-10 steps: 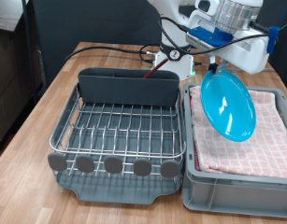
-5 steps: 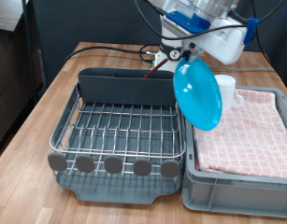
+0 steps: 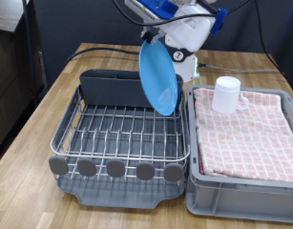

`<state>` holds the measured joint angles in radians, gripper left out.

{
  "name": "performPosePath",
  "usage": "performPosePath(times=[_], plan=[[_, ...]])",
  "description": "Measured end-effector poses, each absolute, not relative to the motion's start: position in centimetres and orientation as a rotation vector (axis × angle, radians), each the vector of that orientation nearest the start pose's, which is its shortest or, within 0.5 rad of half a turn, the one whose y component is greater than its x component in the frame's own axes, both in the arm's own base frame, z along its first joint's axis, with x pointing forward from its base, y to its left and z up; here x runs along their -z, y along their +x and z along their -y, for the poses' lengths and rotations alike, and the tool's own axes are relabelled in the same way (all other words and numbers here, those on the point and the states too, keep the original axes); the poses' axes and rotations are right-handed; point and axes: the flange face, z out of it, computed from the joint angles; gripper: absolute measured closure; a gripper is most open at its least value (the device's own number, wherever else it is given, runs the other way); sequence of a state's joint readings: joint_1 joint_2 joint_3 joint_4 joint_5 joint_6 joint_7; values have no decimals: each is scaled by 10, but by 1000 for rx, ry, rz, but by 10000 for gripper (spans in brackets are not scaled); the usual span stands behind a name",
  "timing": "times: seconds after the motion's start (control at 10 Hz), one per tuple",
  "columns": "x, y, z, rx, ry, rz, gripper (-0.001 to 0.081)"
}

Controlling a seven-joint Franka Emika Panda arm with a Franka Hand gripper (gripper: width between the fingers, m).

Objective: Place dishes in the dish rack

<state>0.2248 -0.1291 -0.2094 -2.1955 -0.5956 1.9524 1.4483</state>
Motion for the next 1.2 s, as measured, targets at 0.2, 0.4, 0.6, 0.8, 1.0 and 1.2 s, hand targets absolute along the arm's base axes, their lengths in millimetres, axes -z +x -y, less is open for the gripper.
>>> performPosePath(times=[0.2, 0.4, 0.6, 0.8, 1.0, 1.2], plan=[[-438, 499, 33, 502, -2977, -1986, 789], [-439, 498, 42, 555, -3055, -1981, 789], [-441, 497, 58, 650, -3185, -1923, 789], [-444, 499, 79, 734, -3293, -1855, 789], [-447, 502, 97, 794, -3318, -1784, 789], [-447, 501, 97, 780, -3349, -1779, 789]])
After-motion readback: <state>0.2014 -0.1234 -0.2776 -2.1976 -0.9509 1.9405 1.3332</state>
